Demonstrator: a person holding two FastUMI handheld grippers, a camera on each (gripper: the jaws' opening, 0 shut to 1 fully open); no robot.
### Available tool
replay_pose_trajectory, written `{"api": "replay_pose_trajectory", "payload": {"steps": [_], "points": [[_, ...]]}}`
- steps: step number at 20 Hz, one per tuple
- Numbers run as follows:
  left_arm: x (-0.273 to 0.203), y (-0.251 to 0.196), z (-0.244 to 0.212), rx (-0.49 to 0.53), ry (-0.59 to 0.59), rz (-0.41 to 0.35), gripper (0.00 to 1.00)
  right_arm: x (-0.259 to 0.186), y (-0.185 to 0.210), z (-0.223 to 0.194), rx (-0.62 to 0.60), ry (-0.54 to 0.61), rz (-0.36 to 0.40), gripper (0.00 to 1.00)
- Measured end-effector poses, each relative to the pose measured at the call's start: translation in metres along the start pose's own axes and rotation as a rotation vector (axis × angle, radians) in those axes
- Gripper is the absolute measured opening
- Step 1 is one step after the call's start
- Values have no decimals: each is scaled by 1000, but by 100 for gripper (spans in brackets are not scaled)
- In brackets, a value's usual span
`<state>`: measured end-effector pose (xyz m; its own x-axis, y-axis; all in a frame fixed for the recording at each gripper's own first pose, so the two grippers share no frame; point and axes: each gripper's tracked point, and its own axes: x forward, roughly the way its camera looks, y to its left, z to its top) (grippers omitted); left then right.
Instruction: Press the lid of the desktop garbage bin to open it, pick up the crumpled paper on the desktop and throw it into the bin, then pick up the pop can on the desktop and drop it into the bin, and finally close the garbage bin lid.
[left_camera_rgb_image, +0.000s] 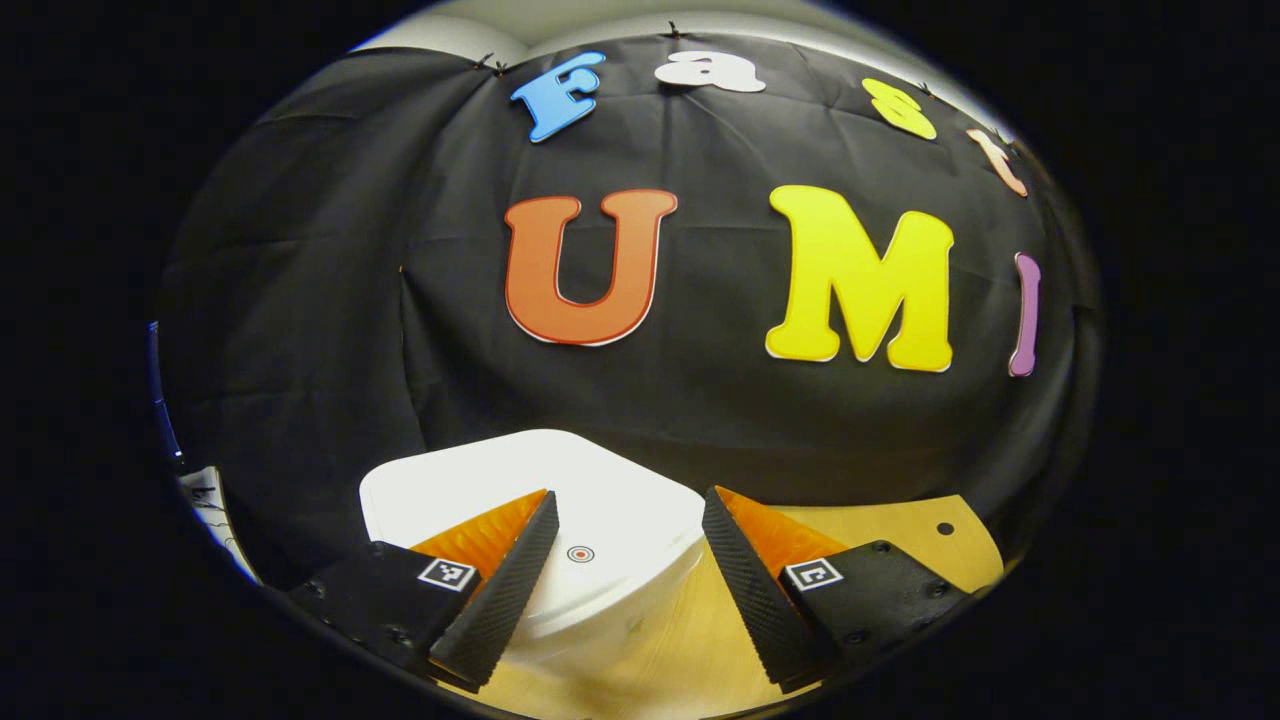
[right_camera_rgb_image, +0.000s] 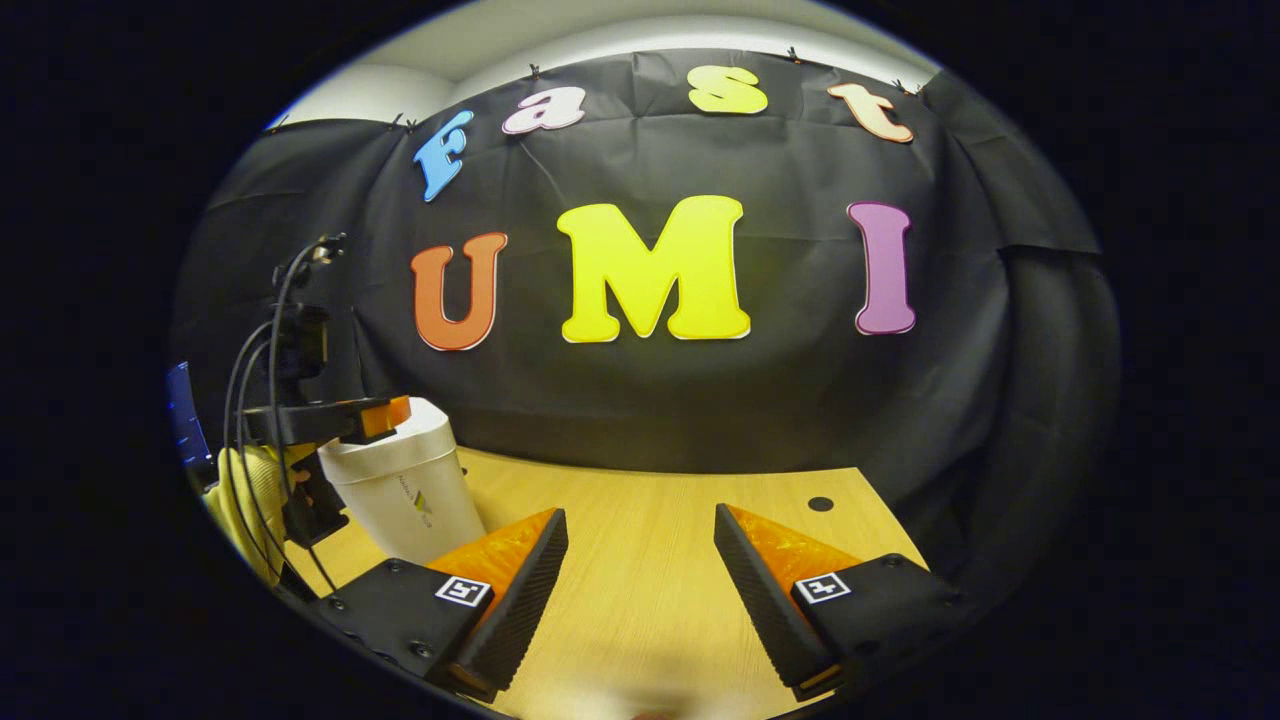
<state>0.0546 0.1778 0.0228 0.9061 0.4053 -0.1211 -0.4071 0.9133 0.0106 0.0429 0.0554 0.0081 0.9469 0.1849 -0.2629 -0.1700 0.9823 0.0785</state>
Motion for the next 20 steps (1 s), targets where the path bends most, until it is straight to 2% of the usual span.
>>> {"api": "replay_pose_trajectory", "payload": {"steps": [3,5,6,12,16,20], "points": [[-26,-5,5,31,-57,-40,96,5,6,0,10,-3,-16,94],[-43,-13,3,17,-81,-79,96,8,9,1,6,-14,-26,94],[-51,-19,-7,4,-83,-98,96,9,9,2,0,-21,-36,94],[-76,-45,2,3,-102,-201,95,8,12,4,-13,-52,-69,94],[-82,-56,-3,9,-105,-243,96,7,10,7,-11,-74,-92,94],[-84,-57,-5,-29,-94,-246,96,6,14,8,-8,-82,-94,94]]}}
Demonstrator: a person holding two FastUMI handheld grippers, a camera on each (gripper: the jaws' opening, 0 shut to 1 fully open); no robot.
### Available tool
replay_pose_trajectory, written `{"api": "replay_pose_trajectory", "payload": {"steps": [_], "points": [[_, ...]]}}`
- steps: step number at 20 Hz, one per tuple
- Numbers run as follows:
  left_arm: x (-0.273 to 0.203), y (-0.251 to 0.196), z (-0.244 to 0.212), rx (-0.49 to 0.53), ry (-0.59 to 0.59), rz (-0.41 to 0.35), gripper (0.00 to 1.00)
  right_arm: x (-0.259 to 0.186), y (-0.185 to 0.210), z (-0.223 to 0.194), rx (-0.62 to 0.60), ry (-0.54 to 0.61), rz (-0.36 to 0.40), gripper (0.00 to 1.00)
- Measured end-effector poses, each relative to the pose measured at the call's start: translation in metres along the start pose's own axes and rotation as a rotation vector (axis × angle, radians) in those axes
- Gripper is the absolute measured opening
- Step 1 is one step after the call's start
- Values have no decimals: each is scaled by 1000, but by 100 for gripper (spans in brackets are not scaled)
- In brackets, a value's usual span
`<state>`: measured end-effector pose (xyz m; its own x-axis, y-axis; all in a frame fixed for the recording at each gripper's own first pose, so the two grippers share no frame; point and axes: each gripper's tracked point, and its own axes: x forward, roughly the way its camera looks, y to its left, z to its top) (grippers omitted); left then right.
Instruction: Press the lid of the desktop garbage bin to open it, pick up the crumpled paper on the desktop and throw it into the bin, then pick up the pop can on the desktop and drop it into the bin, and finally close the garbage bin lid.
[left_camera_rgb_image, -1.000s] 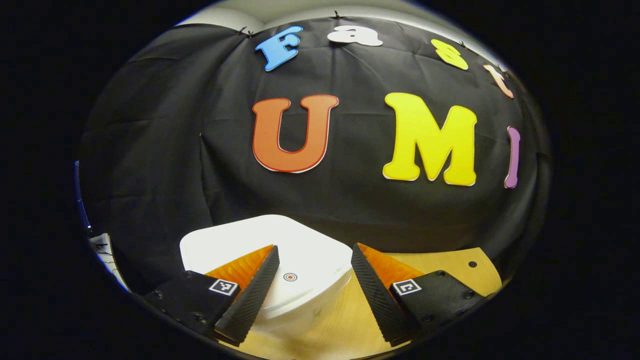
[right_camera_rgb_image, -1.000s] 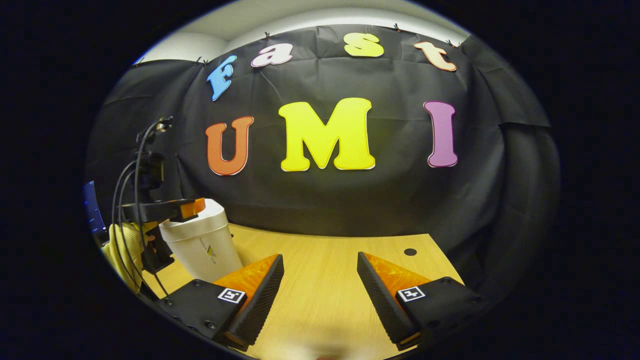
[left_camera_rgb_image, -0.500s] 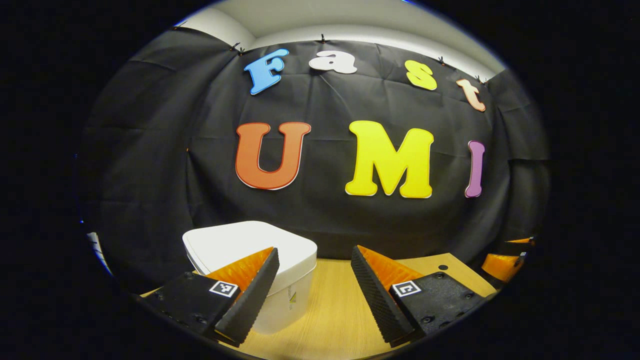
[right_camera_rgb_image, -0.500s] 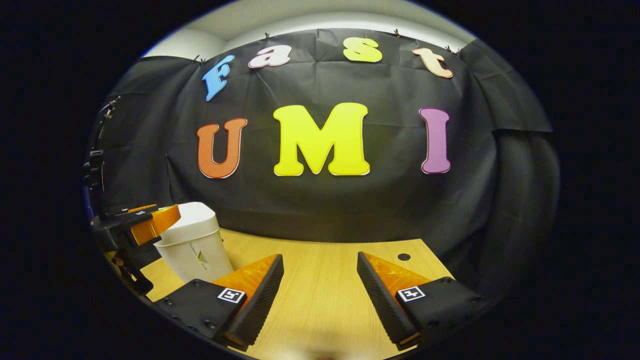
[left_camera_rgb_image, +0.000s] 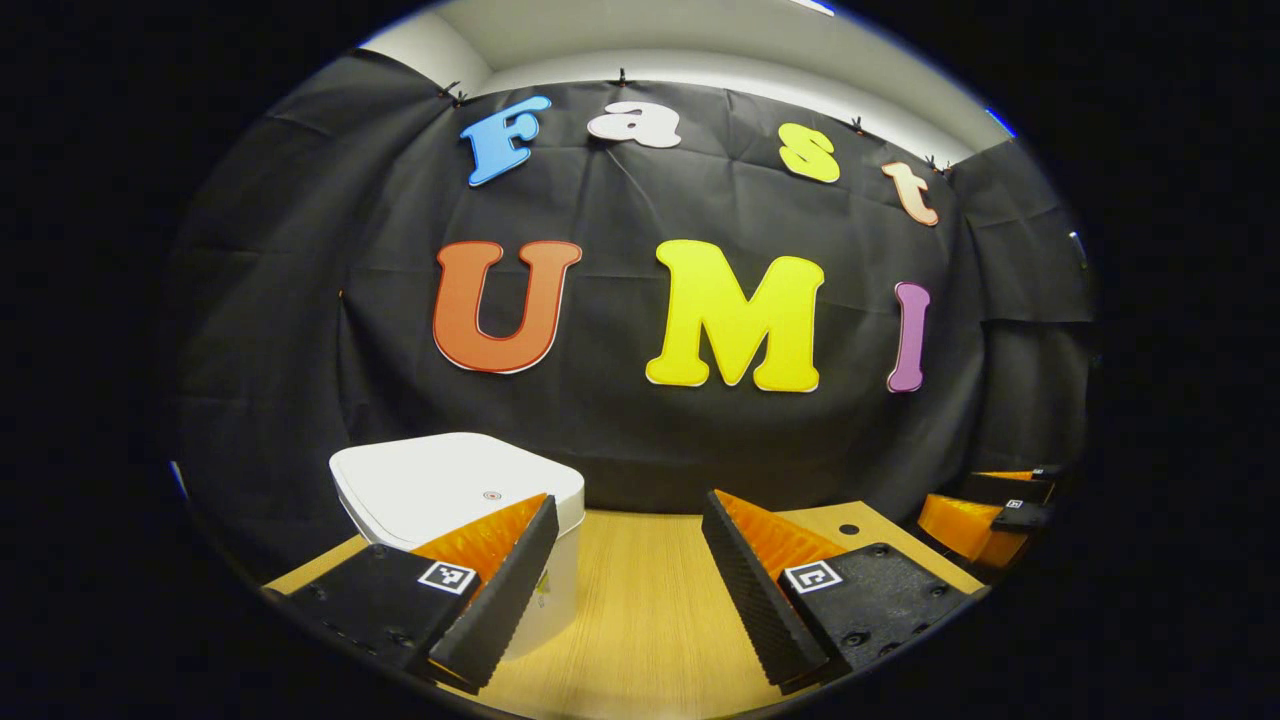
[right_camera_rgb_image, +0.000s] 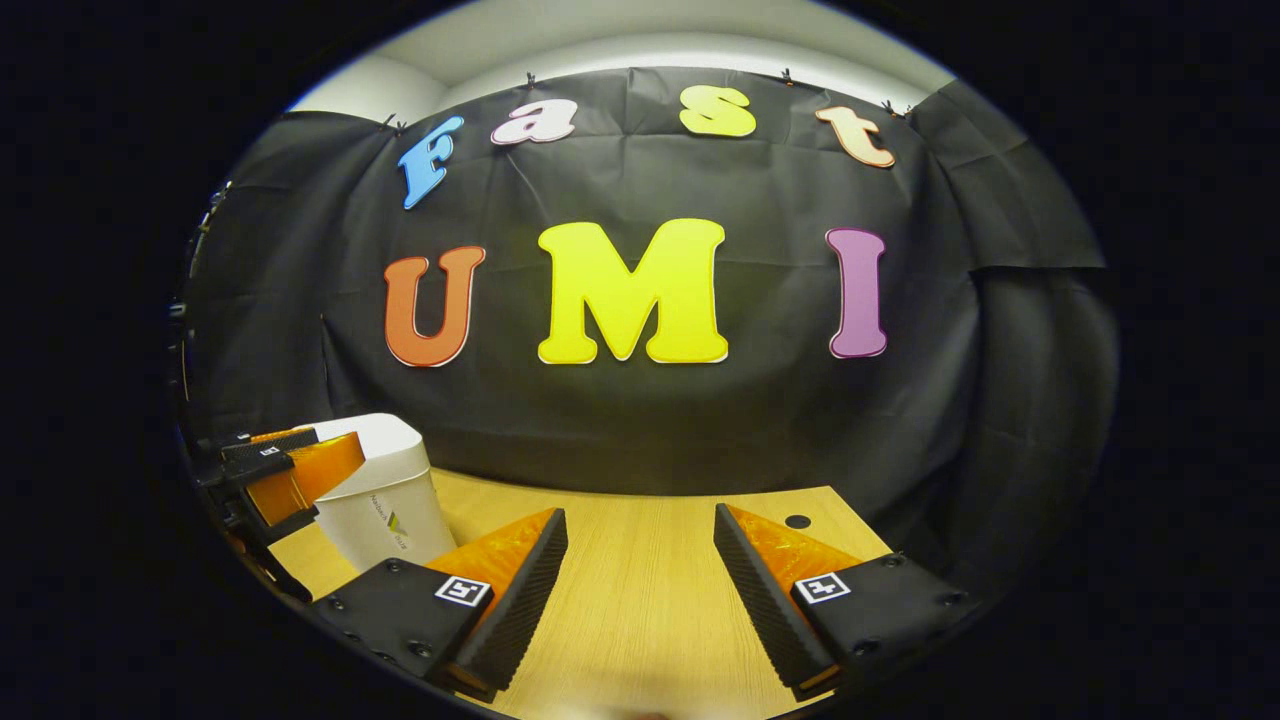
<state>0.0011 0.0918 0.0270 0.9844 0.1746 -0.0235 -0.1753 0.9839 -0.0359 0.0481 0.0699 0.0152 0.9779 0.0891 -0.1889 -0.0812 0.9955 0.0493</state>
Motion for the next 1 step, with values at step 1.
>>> {"api": "replay_pose_trajectory", "payload": {"steps": [1], "points": [[0,-1,1,0,-2,-3,95,-1,1,0,-1,-4,1,94]]}}
